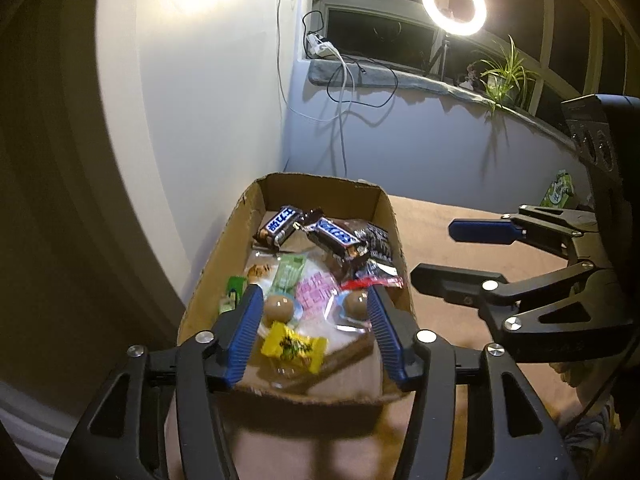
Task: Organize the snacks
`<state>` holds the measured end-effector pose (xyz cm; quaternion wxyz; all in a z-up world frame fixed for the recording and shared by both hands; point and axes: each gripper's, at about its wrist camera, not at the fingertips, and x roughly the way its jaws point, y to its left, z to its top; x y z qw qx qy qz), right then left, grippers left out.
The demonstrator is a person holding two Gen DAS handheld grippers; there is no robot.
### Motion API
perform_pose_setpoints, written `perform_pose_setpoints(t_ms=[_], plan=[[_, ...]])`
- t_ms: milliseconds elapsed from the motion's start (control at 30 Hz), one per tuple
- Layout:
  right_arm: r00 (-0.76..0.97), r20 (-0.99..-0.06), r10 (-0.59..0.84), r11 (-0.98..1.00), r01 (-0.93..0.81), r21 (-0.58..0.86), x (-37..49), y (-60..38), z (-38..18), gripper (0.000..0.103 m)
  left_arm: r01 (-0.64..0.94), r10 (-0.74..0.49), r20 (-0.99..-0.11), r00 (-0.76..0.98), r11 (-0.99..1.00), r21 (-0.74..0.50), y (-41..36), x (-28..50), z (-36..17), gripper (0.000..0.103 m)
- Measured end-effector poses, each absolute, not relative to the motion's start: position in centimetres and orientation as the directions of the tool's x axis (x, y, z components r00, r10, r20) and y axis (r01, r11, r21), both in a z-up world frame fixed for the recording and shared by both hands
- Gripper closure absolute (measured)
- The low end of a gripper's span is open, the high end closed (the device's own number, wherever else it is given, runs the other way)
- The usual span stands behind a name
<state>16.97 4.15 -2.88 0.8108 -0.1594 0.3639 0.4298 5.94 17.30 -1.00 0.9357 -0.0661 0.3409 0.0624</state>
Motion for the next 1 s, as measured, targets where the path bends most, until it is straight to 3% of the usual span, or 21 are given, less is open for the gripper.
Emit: perform_pose_setpoints(t_ms=[333, 500, 1000], plan=[[0.425, -0.703, 0.570, 0.633, -0.773, 0.046, 14.2, 0.3, -2.8, 0.032, -0.191, 0.106, -0.634, 0.766, 0.979, -0.067, 15.5, 2.8, -1.2, 0.034], [0.448, -0.693, 0.565, 0.663, -0.747, 0.058, 13.6, -1.3, -3.2, 0.013, -0.206, 0.121, -0.625, 0.771, 0.977, -0.064, 14.8, 2.1, -1.0, 0.033], [0.476, -0.685, 0.552, 0.696, -0.715, 0.063, 13.4, -3.1, -3.2, 0.008, -0.212, 0.138, -0.614, 0.777, 0.976, -0.049, 13.5, 1.6, -0.7, 0.027]])
